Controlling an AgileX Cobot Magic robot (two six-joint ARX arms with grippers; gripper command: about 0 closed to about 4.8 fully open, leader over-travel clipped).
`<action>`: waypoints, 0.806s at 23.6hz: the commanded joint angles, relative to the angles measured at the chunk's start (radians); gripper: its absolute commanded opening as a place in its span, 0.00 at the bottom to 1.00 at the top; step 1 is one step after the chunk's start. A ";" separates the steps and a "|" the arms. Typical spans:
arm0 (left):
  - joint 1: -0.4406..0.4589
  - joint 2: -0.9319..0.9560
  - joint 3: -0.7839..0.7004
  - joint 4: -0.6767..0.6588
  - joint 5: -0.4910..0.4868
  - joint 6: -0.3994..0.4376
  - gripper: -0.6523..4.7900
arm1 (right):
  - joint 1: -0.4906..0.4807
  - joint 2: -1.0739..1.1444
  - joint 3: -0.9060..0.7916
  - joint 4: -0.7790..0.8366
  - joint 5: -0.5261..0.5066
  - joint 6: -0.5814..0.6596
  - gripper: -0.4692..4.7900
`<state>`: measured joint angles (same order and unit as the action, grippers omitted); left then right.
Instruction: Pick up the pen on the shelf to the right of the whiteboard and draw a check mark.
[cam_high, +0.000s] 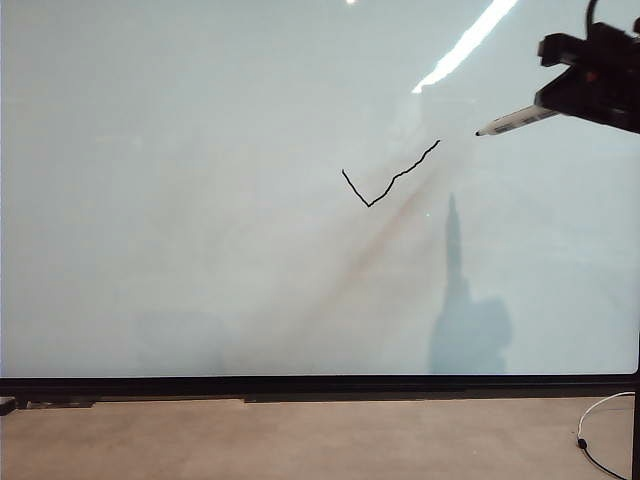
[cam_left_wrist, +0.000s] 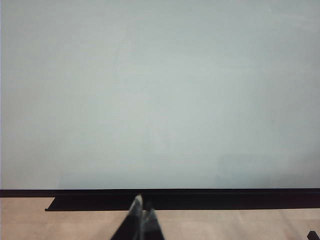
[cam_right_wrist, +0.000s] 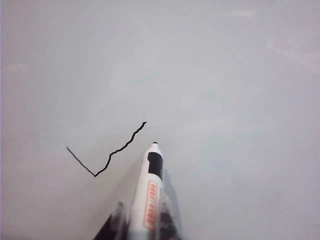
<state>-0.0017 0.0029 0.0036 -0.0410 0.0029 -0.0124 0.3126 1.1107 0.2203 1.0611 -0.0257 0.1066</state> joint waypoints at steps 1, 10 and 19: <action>0.000 0.000 0.003 0.013 0.001 0.005 0.11 | -0.002 -0.066 -0.031 -0.013 0.006 -0.023 0.08; 0.000 0.000 0.003 0.013 0.001 0.005 0.11 | -0.020 -0.288 -0.131 -0.138 0.010 -0.045 0.08; 0.000 0.000 0.003 0.013 0.000 0.005 0.11 | -0.020 -0.443 -0.167 -0.272 0.030 -0.060 0.08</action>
<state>-0.0017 0.0029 0.0036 -0.0410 0.0032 -0.0124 0.2924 0.6888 0.0574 0.7971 -0.0021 0.0517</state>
